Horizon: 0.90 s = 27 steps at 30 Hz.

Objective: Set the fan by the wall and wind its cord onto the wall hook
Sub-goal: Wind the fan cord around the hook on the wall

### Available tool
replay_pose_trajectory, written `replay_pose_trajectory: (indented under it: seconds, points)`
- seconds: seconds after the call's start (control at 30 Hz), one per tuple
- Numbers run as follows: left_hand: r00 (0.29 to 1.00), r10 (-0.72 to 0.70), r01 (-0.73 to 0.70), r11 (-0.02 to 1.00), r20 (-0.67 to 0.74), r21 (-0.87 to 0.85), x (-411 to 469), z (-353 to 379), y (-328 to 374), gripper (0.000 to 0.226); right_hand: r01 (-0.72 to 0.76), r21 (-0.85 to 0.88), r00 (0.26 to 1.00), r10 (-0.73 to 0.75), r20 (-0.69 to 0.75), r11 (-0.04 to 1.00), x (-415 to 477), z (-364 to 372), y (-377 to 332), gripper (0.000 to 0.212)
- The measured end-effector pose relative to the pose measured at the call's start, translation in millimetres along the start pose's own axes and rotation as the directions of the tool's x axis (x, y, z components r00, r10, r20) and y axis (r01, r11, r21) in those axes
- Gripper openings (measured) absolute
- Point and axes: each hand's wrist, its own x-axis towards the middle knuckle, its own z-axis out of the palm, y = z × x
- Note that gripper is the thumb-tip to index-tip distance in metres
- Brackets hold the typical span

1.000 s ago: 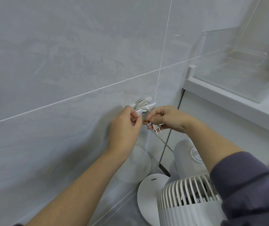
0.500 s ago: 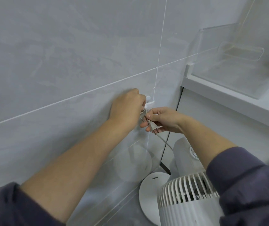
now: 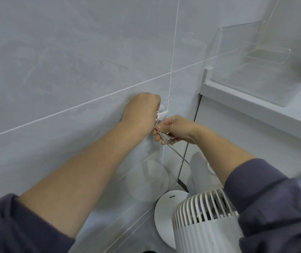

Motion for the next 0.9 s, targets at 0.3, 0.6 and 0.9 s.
replay_pose_trajectory:
  seconds: [0.3,0.6,0.9]
  points:
    - [1.0,-0.028,0.028,1.0,0.014,-0.001,-3,4,9,0.019,0.023,-0.082,0.993,-0.032,-0.111,0.996,1,9,-8,0.027]
    - [0.998,-0.056,0.055,0.997,-0.007,-0.044,-3,-1,6,0.024,0.022,0.073,0.998,-0.027,0.064,0.997,0,-7,9,0.023]
    - [0.999,-0.011,0.014,0.998,-0.05,0.056,-3,-1,0,0.018,-0.044,0.169,0.994,0.026,0.109,0.985,9,-9,16,0.029]
